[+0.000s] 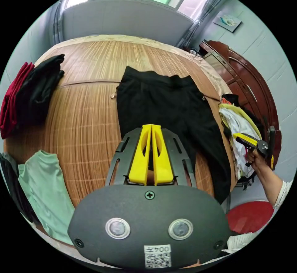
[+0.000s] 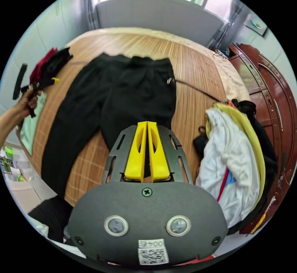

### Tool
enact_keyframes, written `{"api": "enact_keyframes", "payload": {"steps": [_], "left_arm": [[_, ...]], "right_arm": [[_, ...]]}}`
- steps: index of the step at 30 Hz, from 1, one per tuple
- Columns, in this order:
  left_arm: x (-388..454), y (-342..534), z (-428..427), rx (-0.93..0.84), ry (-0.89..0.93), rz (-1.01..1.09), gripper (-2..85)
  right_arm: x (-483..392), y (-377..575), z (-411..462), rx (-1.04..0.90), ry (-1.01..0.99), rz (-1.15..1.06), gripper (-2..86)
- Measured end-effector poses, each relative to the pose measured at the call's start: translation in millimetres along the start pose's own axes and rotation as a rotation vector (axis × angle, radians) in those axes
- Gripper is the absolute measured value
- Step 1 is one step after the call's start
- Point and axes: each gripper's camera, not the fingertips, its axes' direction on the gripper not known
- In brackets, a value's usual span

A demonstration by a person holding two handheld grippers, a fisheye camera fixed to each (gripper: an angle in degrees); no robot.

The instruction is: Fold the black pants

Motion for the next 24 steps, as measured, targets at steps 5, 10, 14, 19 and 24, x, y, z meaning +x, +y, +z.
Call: {"api": "enact_keyframes", "payload": {"steps": [5, 10, 14, 19, 24], "left_arm": [[87.0, 99.1, 31.6, -0.133, -0.013, 0.054, 0.6], [162.3, 138.0, 40.5, -0.061, -0.120, 0.146, 0.5], [201.1, 133.4, 35.5, -0.052, -0.073, 0.158, 0.3], [240.3, 126.1, 26.3, -0.063, -0.026, 0.165, 0.3], [327.3, 119.1, 24.2, -0.115, -0.099, 0.389, 0.3]], "right_arm": [[-29.4, 124.0, 86.9, -0.288, 0.103, -0.009, 1.1], [-12.6, 147.4, 91.7, -0.199, 0.120, 0.082, 0.6], [35.8, 161.1, 83.3, -0.184, -0.027, 0.162, -0.1], [78.2, 194.8, 74.5, -0.093, -0.152, 0.275, 0.0], [80.6, 193.7, 62.4, -0.166, -0.083, 0.292, 0.3]]}}
